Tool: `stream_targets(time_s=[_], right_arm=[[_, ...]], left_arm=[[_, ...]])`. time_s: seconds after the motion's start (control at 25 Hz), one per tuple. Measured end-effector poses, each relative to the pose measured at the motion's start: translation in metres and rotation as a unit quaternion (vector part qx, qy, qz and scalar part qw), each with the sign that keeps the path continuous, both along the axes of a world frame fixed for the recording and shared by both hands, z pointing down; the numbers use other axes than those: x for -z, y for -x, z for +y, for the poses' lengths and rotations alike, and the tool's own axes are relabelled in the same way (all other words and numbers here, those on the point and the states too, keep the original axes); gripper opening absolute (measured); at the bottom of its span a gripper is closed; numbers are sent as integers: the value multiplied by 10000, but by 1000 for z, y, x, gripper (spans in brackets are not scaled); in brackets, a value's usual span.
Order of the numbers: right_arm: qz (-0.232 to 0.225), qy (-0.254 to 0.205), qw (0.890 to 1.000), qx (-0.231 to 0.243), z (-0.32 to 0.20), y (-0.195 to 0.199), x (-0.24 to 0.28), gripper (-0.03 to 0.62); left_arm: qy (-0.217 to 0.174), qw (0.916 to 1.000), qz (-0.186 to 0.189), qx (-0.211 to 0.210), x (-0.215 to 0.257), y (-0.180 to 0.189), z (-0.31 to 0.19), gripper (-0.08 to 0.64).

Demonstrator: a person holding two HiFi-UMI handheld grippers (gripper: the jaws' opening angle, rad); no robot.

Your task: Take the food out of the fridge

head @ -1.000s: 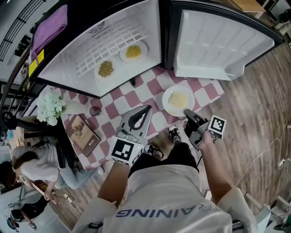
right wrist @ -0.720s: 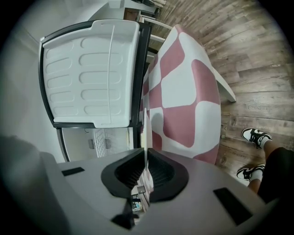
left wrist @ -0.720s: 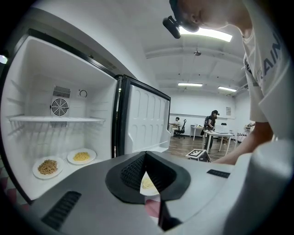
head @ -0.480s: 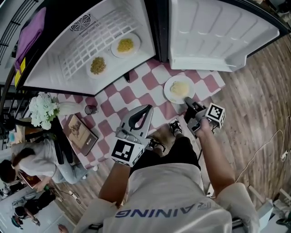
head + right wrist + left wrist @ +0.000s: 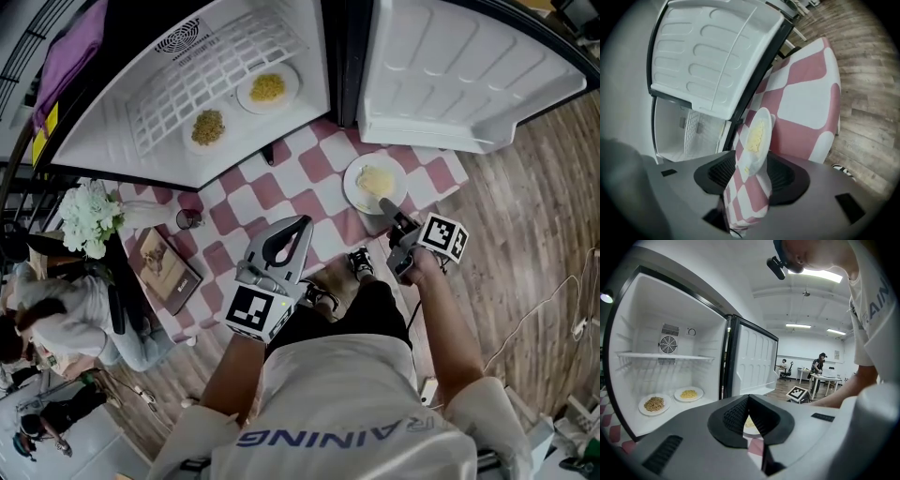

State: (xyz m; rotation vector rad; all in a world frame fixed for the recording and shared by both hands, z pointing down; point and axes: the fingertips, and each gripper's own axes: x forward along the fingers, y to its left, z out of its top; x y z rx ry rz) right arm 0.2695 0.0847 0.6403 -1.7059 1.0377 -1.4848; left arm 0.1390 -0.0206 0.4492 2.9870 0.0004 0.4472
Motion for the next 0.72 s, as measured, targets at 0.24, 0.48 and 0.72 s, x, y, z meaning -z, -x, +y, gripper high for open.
stream_targets(time_s=[0.24, 0.48, 0.72], right_arm=[[1446, 1453, 9653, 1616, 8, 15, -15, 224], [1699, 1966, 9393, 2242, 20, 24, -21, 225], [1475, 1674, 9543, 1988, 9, 24, 11, 70]], left_arm=[[27, 10000, 7, 41, 1, 4, -1, 9], [-11, 9999, 33, 150, 8, 8, -6, 8], [-149, 9988, 262, 383, 31, 17, -22, 8]])
